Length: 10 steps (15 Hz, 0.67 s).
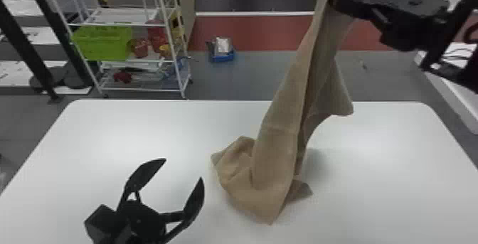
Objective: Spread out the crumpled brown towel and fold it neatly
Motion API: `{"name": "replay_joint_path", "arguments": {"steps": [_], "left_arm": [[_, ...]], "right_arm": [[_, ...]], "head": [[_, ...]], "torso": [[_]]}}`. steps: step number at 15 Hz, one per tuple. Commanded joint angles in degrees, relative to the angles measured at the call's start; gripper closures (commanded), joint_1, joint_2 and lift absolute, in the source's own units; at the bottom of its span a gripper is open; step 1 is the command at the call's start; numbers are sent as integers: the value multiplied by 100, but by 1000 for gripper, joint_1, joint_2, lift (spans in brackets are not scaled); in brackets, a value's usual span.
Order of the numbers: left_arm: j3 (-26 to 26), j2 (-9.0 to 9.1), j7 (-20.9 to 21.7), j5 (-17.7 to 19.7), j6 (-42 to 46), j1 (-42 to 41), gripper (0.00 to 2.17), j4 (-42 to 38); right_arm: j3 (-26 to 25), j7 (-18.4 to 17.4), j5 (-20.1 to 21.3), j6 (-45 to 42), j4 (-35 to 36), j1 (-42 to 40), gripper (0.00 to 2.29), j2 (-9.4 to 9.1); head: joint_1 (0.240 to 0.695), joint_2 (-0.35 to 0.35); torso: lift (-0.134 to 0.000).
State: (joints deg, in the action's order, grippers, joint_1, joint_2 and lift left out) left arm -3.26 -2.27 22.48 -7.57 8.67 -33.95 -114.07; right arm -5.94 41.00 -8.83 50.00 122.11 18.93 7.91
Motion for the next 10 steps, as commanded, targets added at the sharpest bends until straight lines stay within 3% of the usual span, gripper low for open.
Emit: {"name": "replay_joint_path", "arguments": {"steps": [1,6,10], "left_arm": [[88,-1,283,2,-2,-103,147,-151],[589,-28,230,37,-107,-138,151,-309],[748,-54,90,63,-142,-77,151,-300]], "right_arm": [[384,-224,109,182,-108,489,1504,0],[1183,-681,215,76,-442,814,1504,-9],[1711,-786,-93,-12,-680,1078,1504,-475]], "head": [[658,31],[623,34],[614,61]], "torso": [[-122],[-122],[-122]]}}
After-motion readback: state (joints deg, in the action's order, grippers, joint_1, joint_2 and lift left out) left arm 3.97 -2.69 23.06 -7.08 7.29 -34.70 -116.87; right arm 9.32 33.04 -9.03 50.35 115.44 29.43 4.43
